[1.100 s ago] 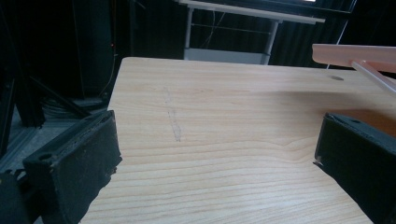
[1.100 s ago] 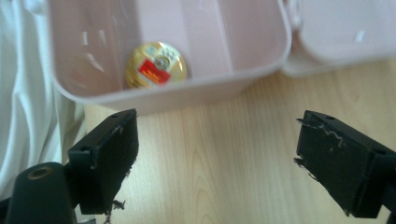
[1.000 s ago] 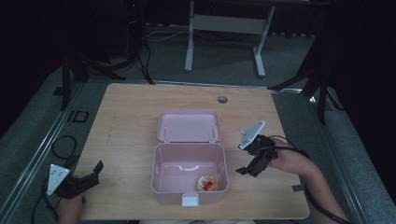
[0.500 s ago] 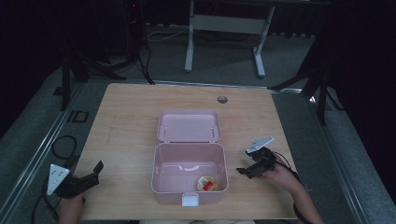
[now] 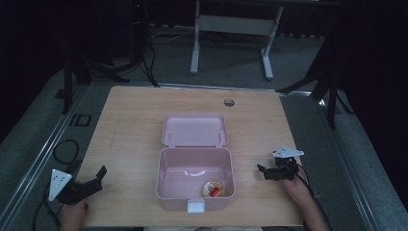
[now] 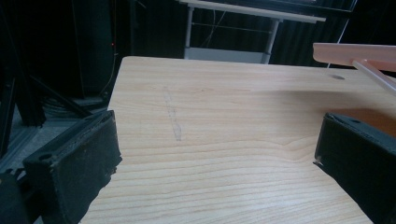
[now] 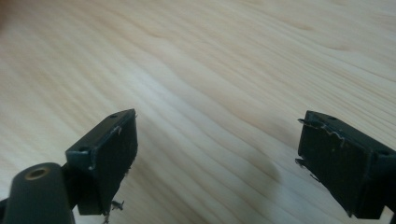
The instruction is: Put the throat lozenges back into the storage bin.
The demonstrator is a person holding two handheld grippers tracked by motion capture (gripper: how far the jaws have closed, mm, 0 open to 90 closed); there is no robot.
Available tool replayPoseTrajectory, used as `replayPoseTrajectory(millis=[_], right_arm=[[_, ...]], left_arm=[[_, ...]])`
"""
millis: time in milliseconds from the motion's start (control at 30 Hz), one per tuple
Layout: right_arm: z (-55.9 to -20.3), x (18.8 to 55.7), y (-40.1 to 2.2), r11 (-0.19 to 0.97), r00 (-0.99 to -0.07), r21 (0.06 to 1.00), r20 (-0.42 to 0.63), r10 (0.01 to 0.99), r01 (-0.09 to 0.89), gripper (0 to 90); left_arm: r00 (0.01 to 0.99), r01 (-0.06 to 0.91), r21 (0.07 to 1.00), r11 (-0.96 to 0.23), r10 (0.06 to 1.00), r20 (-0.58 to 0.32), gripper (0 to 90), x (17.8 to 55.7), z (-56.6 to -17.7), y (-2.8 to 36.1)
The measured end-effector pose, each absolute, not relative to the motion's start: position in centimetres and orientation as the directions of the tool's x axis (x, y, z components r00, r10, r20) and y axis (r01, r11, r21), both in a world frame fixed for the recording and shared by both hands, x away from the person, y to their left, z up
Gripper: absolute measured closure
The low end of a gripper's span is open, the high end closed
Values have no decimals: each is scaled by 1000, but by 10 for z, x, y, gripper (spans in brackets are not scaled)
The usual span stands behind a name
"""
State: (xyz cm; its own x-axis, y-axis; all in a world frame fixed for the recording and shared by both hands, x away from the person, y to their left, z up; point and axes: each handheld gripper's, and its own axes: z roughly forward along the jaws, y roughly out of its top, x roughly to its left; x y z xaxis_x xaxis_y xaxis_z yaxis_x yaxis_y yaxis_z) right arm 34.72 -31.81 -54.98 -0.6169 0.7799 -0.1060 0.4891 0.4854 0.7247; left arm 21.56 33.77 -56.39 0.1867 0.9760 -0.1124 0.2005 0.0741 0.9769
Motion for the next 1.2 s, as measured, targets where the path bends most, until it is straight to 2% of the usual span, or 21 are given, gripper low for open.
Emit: replayPoseTrajectory(millis=[133, 333, 500, 800, 967, 1200], right_arm=[[-549, 343, -327, 465, -553, 734, -146, 820, 495, 117], [-551, 340, -339, 373, -413, 758, -151, 898, 535, 117], [-552, 337, -348, 304, -320, 798, -148, 936, 520, 117], [-552, 337, -357, 253, -281, 812, -114, 953, 526, 117], [-551, 340, -365, 204, -179, 823, -126, 976, 530, 117], [-551, 342, -382, 127, -117, 820, -73, 990, 558, 118]], left_arm=[[186, 201, 977, 73, 976, -112, 4, 216, -564, 338], [185, 203, 976, 75, 976, -113, 4, 216, -564, 338], [186, 202, 976, 74, 976, -113, 4, 216, -564, 338], [182, 203, 976, 79, 976, -117, 4, 216, -564, 338], [181, 205, 976, 80, 976, -118, 4, 216, -564, 338], [181, 206, 976, 78, 977, -117, 4, 216, -564, 338]])
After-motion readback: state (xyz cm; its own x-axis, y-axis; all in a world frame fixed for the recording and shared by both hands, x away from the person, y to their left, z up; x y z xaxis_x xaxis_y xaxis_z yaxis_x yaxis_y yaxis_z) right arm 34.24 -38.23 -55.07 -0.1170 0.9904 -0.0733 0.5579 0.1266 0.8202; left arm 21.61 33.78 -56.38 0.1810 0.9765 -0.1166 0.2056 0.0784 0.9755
